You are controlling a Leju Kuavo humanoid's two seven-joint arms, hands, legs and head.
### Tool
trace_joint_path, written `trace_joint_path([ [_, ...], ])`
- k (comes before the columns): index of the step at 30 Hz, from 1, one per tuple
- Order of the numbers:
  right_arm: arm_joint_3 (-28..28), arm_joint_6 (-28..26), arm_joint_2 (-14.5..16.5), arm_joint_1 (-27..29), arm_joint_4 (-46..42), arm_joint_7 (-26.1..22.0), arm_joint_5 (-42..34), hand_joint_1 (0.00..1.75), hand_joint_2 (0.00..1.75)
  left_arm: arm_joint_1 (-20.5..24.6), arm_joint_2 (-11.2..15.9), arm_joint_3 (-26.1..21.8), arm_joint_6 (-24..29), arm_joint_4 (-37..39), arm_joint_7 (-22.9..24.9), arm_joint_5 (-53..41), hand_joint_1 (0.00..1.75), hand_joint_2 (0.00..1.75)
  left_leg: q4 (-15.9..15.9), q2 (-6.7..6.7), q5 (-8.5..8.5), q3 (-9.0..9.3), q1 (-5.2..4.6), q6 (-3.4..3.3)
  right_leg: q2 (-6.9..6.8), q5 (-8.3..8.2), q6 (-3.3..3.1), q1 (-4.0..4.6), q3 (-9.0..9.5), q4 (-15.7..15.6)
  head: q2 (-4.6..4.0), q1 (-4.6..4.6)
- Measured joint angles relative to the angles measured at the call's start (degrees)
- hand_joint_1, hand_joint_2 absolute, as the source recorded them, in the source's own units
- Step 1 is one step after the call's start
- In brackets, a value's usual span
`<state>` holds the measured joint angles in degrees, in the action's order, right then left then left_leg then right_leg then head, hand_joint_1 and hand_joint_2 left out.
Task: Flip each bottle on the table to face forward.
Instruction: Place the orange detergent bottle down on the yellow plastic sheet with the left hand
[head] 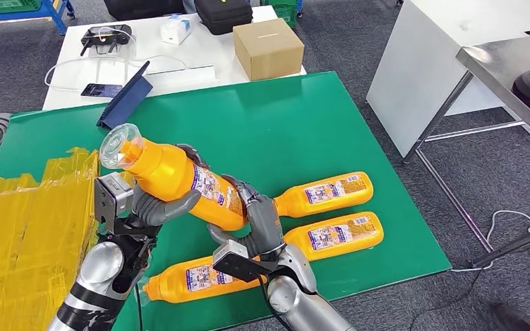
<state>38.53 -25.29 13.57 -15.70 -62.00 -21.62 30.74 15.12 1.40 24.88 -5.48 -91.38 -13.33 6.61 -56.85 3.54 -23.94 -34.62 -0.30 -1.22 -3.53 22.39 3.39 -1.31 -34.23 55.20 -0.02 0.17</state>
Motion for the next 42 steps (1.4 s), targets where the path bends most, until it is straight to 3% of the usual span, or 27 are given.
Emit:
trace_joint_path([
  [3,0.1,0.04,-0.04,0.11,-0.31,-0.22,-0.56,1.68,1.75,-0.05,0.0,0.03,0.63,0.0,-0.21,-0.32,1.75,1.75,0.0,0.0,0.0,0.0,0.0,0.0,0.0,0.0,0.0,0.0,0.0,0.0,0.0,0.0],
  [7,0.1,-0.05,-0.55,0.92,-2.8,-0.48,-1.08,0.07,1.75,-0.24,-0.05,0.13,2.24,-0.31,-1.11,-2.0,1.75,1.75,0.0,0.0,0.0,-0.01,0.0,0.0,0.0,0.0,0.0,0.0,0.0,0.0,0.0,0.01],
  [8,0.09,-0.15,-0.77,1.34,-3.89,-0.59,-1.27,0.0,1.75,-0.3,-0.07,0.14,3.05,-0.55,-1.46,-2.98,1.75,1.75,0.0,-0.01,0.0,-0.01,0.0,0.0,-0.01,0.0,0.0,0.0,0.0,0.0,0.0,0.01],
  [15,-0.04,-0.9,-3.03,5.4,-19.34,-2.6,-3.5,0.0,1.75,-0.32,1.08,-2.56,16.46,-2.68,-2.79,-20.78,1.75,1.75,0.0,0.12,-0.01,-0.02,0.0,0.01,0.06,0.0,-0.01,0.01,-0.06,0.0,0.0,-0.01],
  [20,-0.66,-1.02,-5.26,7.77,-30.72,-3.97,-4.79,0.0,1.75,1.11,2.99,-6.17,22.98,-3.89,-0.24,-35.28,1.75,1.75,0.0,0.1,0.0,0.0,0.0,0.0,0.06,0.0,-0.01,0.01,-0.05,0.01,0.0,0.02],
  [26,-0.83,-1.22,-7.08,9.56,-38.97,-4.71,-4.88,0.0,1.75,3.95,4.66,-9.73,23.53,-3.93,1.67,-39.99,1.75,1.75,0.0,0.1,0.0,0.02,0.0,0.0,0.06,0.0,-0.01,0.0,-0.01,0.01,0.0,0.02],
  [35,-0.83,-1.34,-8.11,10.05,-41.69,-4.89,-5.08,0.0,1.75,4.36,5.16,-10.38,24.0,-3.93,2.34,-41.98,1.75,1.75,0.0,0.11,0.0,0.01,0.0,0.0,0.06,0.0,-0.01,0.0,-0.03,0.01,0.0,0.0],
  [38,-0.82,-1.6,-8.47,10.07,-42.55,-5.38,-5.47,0.0,1.75,5.88,5.9,-10.38,25.06,-3.39,6.15,-51.2,1.75,1.75,0.0,0.09,0.0,0.01,0.0,0.0,0.06,0.0,-0.01,0.01,-0.04,0.01,0.0,0.02],
  [42,-0.84,-1.26,-9.11,10.07,-44.69,-5.55,-7.17,0.0,1.75,11.25,8.03,-10.44,21.51,0.77,12.26,-64.57,1.75,1.75,0.0,0.09,0.1,0.02,0.0,0.08,0.06,-0.05,-0.07,0.01,-0.04,0.01,0.0,0.01],
])
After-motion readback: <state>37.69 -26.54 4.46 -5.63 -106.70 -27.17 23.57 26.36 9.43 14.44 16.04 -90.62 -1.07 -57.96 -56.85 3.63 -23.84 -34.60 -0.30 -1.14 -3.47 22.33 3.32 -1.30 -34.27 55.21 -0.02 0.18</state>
